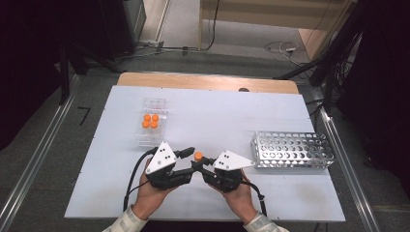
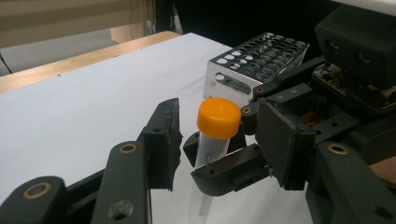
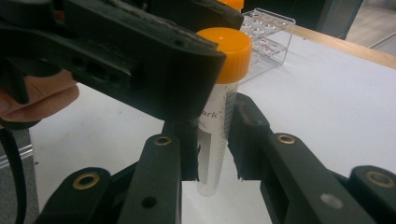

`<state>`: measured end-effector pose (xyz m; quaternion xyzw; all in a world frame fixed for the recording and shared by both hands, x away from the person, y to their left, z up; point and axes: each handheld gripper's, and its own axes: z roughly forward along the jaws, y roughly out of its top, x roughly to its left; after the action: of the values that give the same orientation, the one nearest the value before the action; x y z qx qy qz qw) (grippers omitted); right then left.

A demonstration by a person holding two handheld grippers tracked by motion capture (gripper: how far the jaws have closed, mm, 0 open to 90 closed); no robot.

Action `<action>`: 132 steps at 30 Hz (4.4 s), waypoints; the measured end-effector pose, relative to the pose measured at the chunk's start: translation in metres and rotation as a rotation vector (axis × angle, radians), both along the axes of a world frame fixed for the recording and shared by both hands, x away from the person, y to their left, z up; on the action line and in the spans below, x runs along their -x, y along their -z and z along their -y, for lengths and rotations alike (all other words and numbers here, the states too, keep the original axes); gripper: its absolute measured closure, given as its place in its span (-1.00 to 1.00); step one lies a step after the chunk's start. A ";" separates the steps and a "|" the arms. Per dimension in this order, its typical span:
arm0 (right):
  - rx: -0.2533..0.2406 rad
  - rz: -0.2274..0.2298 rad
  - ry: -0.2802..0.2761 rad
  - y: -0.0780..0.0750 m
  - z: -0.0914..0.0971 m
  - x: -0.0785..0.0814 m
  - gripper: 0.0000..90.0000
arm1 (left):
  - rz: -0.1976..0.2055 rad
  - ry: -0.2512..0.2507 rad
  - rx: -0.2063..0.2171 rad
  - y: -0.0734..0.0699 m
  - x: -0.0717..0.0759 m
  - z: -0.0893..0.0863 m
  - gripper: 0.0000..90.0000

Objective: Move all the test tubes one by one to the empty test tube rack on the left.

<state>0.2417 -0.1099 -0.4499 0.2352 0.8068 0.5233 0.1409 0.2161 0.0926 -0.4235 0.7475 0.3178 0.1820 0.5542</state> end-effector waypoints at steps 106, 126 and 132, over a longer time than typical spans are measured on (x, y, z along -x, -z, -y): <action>-0.020 -0.087 0.075 -0.008 0.037 -0.003 -0.61 | 0.033 -0.115 0.015 -0.007 -0.008 -0.028 0.56; -0.032 -0.083 0.167 -0.011 0.096 0.007 -0.60 | 0.037 -0.255 0.036 -0.016 -0.018 -0.072 0.56; -0.037 -0.091 0.214 -0.009 0.121 0.013 -0.60 | 0.040 -0.317 0.041 -0.019 -0.020 -0.093 0.56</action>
<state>0.2285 -0.2313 -0.4405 0.3462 0.7728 0.5089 0.1548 0.2359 0.1859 -0.4046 0.6727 0.4245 0.2756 0.5398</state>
